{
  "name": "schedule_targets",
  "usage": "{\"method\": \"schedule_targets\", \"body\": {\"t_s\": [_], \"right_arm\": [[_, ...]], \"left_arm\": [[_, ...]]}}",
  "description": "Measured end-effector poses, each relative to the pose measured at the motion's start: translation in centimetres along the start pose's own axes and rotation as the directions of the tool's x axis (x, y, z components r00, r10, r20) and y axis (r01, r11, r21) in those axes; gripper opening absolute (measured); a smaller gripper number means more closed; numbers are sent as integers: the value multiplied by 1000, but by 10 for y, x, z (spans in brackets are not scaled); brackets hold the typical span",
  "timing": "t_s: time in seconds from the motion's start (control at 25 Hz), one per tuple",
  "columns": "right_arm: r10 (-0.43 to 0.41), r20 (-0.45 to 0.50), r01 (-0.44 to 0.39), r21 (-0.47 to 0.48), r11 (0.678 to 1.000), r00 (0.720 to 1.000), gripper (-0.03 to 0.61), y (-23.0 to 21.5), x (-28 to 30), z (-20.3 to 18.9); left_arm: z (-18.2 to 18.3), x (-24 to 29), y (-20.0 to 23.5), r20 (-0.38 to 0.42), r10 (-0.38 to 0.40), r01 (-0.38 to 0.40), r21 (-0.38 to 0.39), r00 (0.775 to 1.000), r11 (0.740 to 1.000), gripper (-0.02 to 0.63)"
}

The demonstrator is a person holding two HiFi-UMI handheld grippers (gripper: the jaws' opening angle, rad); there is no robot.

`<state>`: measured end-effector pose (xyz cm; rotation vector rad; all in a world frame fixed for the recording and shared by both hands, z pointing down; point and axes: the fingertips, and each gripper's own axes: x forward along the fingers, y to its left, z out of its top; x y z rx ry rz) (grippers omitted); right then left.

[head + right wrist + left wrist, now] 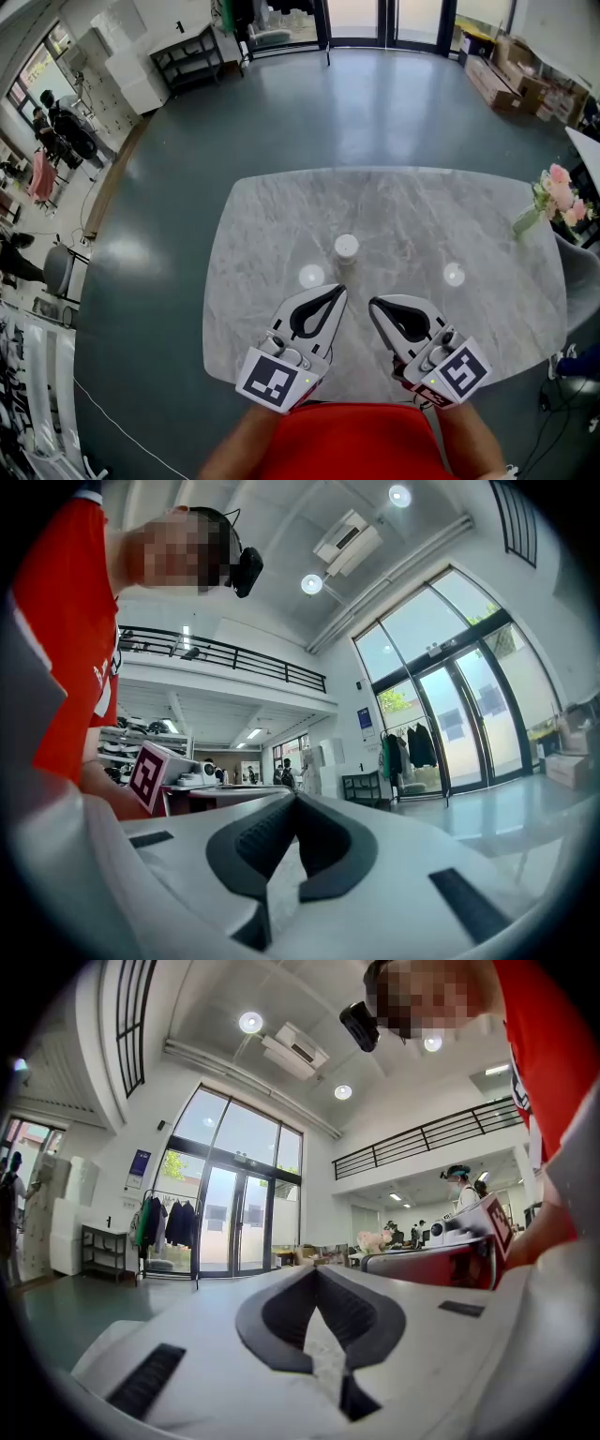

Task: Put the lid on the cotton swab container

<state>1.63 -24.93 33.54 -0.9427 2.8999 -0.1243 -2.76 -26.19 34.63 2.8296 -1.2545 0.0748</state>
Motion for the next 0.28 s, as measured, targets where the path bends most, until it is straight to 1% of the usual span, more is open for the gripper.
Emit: {"method": "schedule_targets", "body": {"t_s": [0.28], "right_arm": [[4,6,-4,4,1000,1000,17,-1,1,4]], "left_arm": [[1,-1,0,4,4,-4,-12,1000,1000,18]]}}
